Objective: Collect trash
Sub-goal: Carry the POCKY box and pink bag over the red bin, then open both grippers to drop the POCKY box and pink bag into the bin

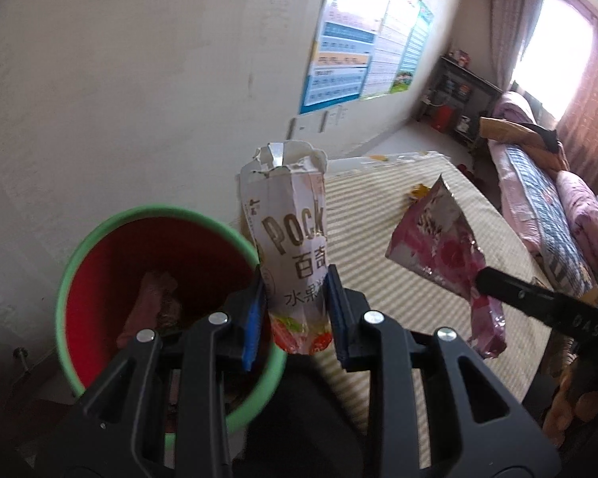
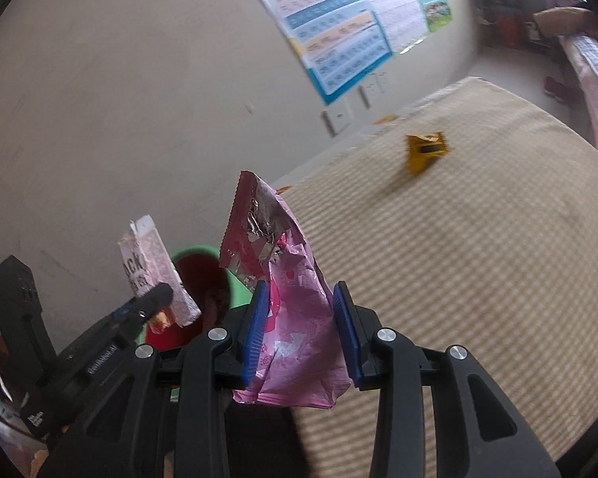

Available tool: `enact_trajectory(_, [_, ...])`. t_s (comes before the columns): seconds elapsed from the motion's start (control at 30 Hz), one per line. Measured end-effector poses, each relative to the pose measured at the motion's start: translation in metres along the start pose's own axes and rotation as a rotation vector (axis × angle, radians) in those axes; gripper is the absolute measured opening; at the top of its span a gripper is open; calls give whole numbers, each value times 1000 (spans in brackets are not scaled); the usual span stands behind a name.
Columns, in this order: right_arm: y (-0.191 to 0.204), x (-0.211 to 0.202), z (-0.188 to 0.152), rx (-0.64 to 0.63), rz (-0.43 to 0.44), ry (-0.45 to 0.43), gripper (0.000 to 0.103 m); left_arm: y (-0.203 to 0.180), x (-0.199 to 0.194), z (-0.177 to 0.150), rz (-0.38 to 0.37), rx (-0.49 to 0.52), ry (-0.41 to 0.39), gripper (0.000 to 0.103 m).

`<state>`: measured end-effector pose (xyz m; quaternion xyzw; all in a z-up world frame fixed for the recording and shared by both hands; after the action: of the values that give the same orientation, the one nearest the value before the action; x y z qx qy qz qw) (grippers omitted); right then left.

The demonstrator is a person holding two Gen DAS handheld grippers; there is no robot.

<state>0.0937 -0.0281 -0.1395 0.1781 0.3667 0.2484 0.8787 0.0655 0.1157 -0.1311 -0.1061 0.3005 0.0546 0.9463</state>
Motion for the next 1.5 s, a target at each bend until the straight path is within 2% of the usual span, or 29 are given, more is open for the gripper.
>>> enact_trajectory(0.5, [83, 55, -19, -62, 109, 109, 34, 74, 3, -20, 115, -88, 37, 28])
enact_trajectory(1.03, [118, 82, -20, -92, 152, 148, 35, 102, 14, -33, 175, -137, 68, 29])
enact_trajectory(1.1, [122, 84, -22, -94, 159, 158, 39, 104, 14, -33, 187, -143, 68, 30])
enact_trajectory(1.17, [123, 89, -23, -90, 172, 171, 51, 107, 13, -33, 203, -147, 64, 33])
enact_trajectory(1.23, [125, 89, -25, -93, 178, 176, 57, 113, 10, -31, 228, -152, 52, 44])
enact_trajectory(1.27, [125, 89, -26, -93, 179, 175, 57, 114, 9, -29, 237, -153, 43, 48])
enact_trajectory(1.37, [124, 80, -22, -107, 187, 142, 57, 114, 1, -21, 264, -143, 13, 49])
enact_trajectory(1.5, [114, 51, -2, -149, 172, 27, 57, 98, -12, 0, 255, -88, -61, 58])
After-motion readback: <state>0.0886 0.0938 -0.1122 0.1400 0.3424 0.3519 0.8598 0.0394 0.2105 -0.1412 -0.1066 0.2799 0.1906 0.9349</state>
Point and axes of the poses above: each gripper's, at about its wrist camera, not at the fingertips, and x roughly the way its jaws point, y to its left, z to its top, the point moved 10 cm from there along x, roughly the way its jaws point, and after that the axes turned 10 degrees about -y, right-handed, at the moved point
